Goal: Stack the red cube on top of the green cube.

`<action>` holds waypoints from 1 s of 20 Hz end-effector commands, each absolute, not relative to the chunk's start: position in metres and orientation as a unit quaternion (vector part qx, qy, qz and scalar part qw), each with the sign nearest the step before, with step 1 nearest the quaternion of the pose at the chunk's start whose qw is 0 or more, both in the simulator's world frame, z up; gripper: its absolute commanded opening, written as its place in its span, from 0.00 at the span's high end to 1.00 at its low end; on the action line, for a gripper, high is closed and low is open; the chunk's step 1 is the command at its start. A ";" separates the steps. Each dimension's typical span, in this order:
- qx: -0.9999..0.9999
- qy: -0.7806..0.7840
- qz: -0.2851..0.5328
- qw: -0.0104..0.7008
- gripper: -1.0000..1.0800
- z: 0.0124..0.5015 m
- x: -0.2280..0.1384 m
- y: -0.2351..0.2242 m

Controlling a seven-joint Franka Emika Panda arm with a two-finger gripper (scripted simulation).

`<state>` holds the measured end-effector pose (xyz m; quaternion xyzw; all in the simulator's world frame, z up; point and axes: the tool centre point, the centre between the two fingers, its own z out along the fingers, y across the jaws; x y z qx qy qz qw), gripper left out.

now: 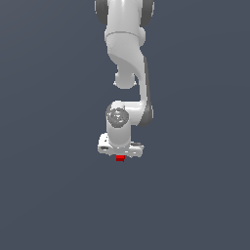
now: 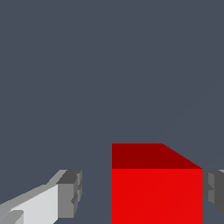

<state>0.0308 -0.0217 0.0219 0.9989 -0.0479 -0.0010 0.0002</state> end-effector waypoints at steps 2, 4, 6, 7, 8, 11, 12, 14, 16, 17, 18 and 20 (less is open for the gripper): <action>0.999 -0.048 0.000 0.000 0.04 0.020 0.032 -0.022; 0.999 -0.048 0.000 0.000 1.00 0.020 0.032 -0.022; 0.999 -0.048 0.000 0.000 1.00 0.020 0.032 -0.022; 0.999 -0.048 0.000 0.000 1.00 0.020 0.032 -0.022; 0.999 -0.048 0.000 0.000 1.00 0.020 0.032 -0.022; 0.999 -0.048 0.000 0.000 1.00 0.020 0.032 -0.022; 0.999 -0.048 0.000 0.000 1.00 0.020 0.032 -0.022; 0.999 -0.048 0.000 0.000 1.00 0.020 0.032 -0.022; 0.999 -0.048 0.000 0.000 1.00 0.023 0.032 -0.022; 0.999 -0.048 0.000 0.000 1.00 0.025 0.032 -0.022; 0.999 -0.048 0.000 0.000 1.00 0.027 0.032 -0.022; 0.999 -0.048 0.000 0.000 1.00 0.035 0.031 -0.021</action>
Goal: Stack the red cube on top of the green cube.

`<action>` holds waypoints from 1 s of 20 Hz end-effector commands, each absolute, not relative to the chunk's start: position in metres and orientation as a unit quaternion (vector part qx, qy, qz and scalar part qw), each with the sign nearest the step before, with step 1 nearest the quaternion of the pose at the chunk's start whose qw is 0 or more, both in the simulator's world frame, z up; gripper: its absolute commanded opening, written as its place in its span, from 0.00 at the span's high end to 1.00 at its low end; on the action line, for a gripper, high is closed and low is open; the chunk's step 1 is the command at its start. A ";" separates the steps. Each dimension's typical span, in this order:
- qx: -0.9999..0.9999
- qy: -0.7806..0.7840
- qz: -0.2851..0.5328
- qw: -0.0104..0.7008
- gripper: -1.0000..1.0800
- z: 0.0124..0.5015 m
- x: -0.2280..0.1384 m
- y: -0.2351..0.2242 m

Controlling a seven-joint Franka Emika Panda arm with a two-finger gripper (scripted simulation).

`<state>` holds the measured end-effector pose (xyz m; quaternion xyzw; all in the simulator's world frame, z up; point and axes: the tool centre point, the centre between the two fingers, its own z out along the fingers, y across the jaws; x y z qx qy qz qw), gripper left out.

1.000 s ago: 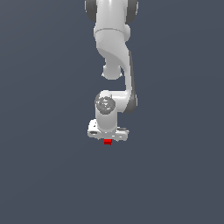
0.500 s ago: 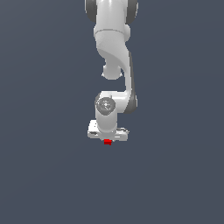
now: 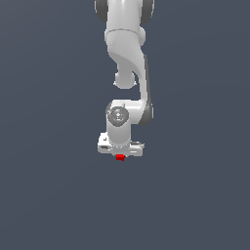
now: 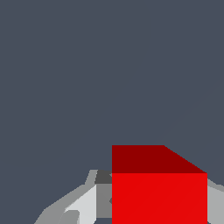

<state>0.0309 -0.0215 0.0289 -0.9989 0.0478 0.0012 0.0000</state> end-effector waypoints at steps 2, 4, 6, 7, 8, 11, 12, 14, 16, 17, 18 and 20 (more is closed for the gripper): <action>-0.999 0.048 0.000 0.000 1.00 0.045 0.031 -0.021; -0.999 0.048 0.000 0.000 1.00 0.058 0.031 -0.021; -0.999 0.048 0.000 0.000 1.00 0.073 0.031 -0.021; -0.999 0.048 0.000 0.000 1.00 0.080 0.031 -0.021; -0.999 0.048 0.000 0.000 1.00 0.087 0.031 -0.021; -0.999 0.048 0.000 0.000 1.00 0.104 0.031 -0.021; -0.999 0.048 0.000 0.000 1.00 0.108 0.031 -0.021; -0.999 0.048 0.000 0.000 1.00 0.115 0.031 -0.021; -0.999 0.048 0.000 0.000 1.00 0.119 0.032 -0.022; -0.999 0.048 0.000 0.000 1.00 0.120 0.032 -0.022; -0.999 0.048 0.000 0.000 1.00 0.120 0.032 -0.022; -0.999 0.048 -0.001 0.000 1.00 0.119 0.032 -0.022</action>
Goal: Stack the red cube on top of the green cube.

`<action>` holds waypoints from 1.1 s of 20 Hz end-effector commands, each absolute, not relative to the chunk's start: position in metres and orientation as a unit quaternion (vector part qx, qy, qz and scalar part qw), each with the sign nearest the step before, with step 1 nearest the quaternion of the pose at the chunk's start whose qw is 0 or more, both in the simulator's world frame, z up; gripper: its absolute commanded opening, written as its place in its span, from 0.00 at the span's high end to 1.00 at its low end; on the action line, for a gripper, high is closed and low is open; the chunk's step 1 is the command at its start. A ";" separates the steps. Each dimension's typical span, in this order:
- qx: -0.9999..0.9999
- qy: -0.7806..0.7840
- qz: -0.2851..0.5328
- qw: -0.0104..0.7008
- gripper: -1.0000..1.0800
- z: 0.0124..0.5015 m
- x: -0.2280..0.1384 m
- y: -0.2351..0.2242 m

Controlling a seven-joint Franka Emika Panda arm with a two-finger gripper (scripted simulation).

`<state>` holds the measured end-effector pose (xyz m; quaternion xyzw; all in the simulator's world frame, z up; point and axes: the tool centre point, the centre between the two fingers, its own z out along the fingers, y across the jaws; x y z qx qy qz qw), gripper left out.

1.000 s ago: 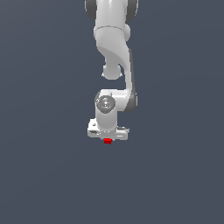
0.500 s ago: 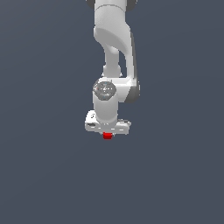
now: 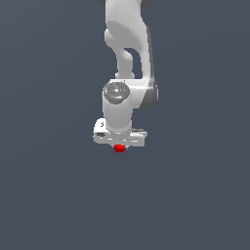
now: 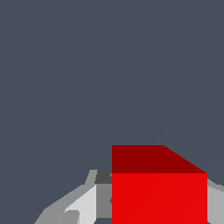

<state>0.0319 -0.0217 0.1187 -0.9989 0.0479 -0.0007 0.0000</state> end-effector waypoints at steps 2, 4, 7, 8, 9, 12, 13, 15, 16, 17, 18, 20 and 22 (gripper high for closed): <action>-0.999 0.048 -0.001 0.000 1.00 0.118 0.031 -0.022; -0.999 0.048 -0.001 0.000 1.00 0.116 0.028 -0.023; -0.999 0.048 -0.001 0.000 1.00 0.113 0.022 -0.025; -0.999 0.048 -0.001 0.000 1.00 0.111 0.019 -0.026; -0.999 0.048 -0.001 0.000 1.00 0.109 0.016 -0.027; -0.999 0.048 -0.001 0.000 1.00 0.103 0.005 -0.030; -0.999 0.048 -0.001 0.000 1.00 0.100 0.000 -0.032; -0.999 0.048 0.000 0.000 1.00 0.094 -0.010 -0.035; -0.999 0.048 0.000 0.000 1.00 0.090 -0.015 -0.037; -0.999 0.048 0.000 0.000 1.00 0.087 -0.021 -0.039; -0.999 0.048 0.000 0.000 1.00 0.084 -0.026 -0.040; -0.999 0.048 0.000 0.000 1.00 0.079 -0.035 -0.043; -0.999 0.048 0.000 0.000 1.00 0.074 -0.043 -0.046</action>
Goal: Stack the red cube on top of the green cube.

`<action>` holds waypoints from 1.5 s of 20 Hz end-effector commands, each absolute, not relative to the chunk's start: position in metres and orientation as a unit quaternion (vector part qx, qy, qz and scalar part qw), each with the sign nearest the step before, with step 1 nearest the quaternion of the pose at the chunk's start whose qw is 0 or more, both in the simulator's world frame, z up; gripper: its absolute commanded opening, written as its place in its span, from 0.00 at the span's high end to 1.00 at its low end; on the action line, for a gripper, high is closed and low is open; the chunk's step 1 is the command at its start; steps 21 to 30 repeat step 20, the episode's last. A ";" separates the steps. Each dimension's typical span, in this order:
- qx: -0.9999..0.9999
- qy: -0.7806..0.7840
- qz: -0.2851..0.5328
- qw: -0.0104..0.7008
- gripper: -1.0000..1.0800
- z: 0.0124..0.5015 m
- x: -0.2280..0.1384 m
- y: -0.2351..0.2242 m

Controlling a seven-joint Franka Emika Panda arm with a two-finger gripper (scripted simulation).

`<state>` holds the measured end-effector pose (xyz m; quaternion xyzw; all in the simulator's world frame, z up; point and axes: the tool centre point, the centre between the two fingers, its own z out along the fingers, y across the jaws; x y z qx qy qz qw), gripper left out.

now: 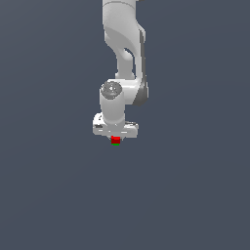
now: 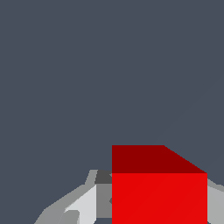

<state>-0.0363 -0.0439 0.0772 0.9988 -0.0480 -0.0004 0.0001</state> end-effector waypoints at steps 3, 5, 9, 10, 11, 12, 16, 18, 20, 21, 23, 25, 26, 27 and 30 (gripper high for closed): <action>0.999 -0.048 0.000 0.000 1.00 0.068 -0.052 -0.049; 0.999 -0.048 0.000 0.000 1.00 0.065 -0.056 -0.051; 0.999 -0.048 0.000 0.000 1.00 0.062 -0.060 -0.053; 0.999 -0.048 0.000 0.000 1.00 0.062 -0.060 -0.053; 0.999 -0.048 0.000 0.000 0.04 0.062 -0.060 -0.053; 0.999 -0.048 0.000 0.000 0.04 0.062 -0.060 -0.053; 0.999 -0.048 0.000 0.000 0.04 0.062 -0.060 -0.053; 0.999 -0.048 0.000 0.000 0.04 0.062 -0.060 -0.053; 0.999 -0.048 0.000 0.000 0.04 0.062 -0.060 -0.053; 0.999 -0.048 0.000 0.000 0.04 0.062 -0.060 -0.053; 0.999 -0.048 0.000 0.000 0.04 0.062 -0.060 -0.053; 0.999 -0.048 0.000 0.000 0.04 0.062 -0.060 -0.053; 0.999 -0.048 0.000 0.000 0.04 0.062 -0.060 -0.053; 0.999 -0.048 0.000 0.000 0.04 0.062 -0.060 -0.053; 0.999 -0.048 0.000 0.000 0.04 0.062 -0.060 -0.053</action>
